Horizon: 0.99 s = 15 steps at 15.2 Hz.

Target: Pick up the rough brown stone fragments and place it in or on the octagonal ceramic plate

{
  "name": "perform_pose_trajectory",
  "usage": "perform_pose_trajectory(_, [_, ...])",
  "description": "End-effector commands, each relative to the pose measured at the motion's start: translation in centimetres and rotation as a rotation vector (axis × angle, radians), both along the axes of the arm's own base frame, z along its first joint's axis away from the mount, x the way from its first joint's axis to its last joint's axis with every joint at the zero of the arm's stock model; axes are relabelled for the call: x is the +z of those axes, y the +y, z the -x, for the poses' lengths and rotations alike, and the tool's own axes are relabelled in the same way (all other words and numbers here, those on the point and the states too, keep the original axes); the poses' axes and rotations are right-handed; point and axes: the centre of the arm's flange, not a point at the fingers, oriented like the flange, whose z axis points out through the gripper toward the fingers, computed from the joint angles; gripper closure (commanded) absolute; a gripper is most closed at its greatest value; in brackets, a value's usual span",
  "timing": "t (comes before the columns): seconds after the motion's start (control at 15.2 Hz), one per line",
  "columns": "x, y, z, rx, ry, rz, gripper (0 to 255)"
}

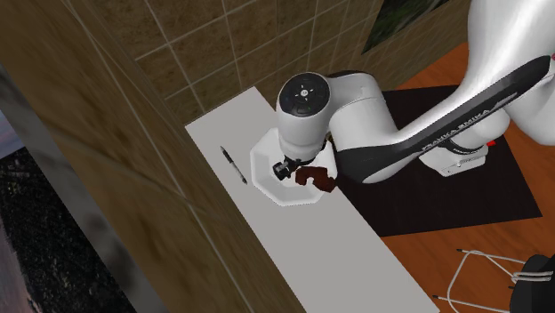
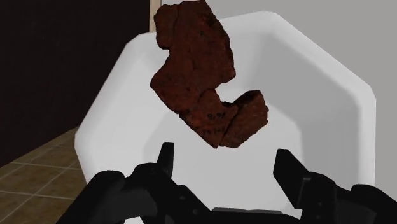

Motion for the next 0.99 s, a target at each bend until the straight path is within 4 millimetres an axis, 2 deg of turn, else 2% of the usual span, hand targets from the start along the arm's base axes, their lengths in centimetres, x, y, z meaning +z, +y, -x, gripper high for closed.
perform_pose_trajectory(0.0, [1.0, 1.2, 1.5, 0.010, 0.022, -0.008, 0])
perform_pose_trajectory(0.26, [2.8, 3.6, 4.0, 0.029, 0.061, -0.024, 0])
perform_pose_trajectory(0.73, [-1.2, 3.6, 4.5, 0.029, 0.061, -0.024, 0])
perform_pose_trajectory(0.92, [-1.2, 3.6, 4.5, 0.029, 0.061, -0.024, 0])
